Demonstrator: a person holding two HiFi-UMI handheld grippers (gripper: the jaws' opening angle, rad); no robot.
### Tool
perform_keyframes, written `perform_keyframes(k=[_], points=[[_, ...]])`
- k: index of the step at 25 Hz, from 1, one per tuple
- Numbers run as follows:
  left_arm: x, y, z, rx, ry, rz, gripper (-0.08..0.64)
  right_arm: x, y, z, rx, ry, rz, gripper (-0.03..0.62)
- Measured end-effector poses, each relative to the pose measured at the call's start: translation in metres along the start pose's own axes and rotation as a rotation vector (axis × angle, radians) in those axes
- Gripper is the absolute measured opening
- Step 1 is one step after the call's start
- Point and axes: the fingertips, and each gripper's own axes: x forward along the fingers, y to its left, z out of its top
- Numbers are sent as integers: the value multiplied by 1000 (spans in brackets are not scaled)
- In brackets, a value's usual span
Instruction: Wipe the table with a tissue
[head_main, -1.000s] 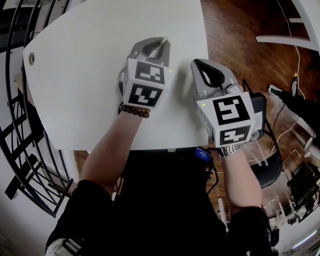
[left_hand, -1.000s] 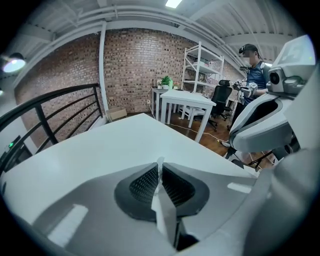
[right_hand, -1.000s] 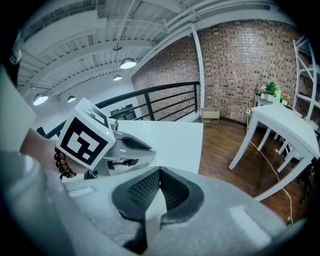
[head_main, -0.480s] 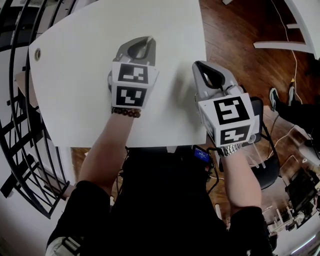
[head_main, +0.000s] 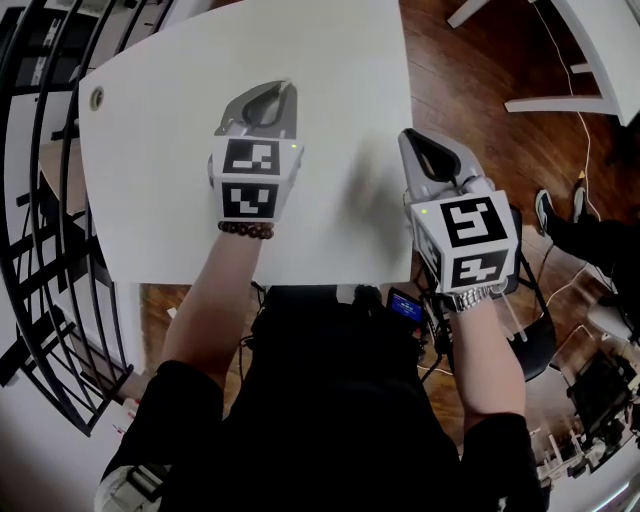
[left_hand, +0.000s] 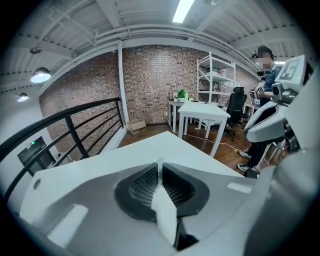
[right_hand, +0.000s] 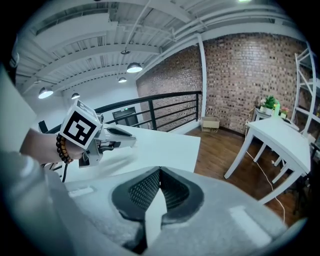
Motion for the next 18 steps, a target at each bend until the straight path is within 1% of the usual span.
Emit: perform_keyframes(k=[5,9,14,18], points=[[-13,6,5,-6,-18,17,40,-9,1,6,-12,-6,-7,-8],[-20,8,1,-11,-17,22,40,-14,2,5,-13,-5,-13,-8],[-36,28,14,-27,6,14,40,-24,14,37,-10,-3,-11,-8],[-34,26,16,-28,0,-4,40,-23,13,38,-2,1,-19,-8]])
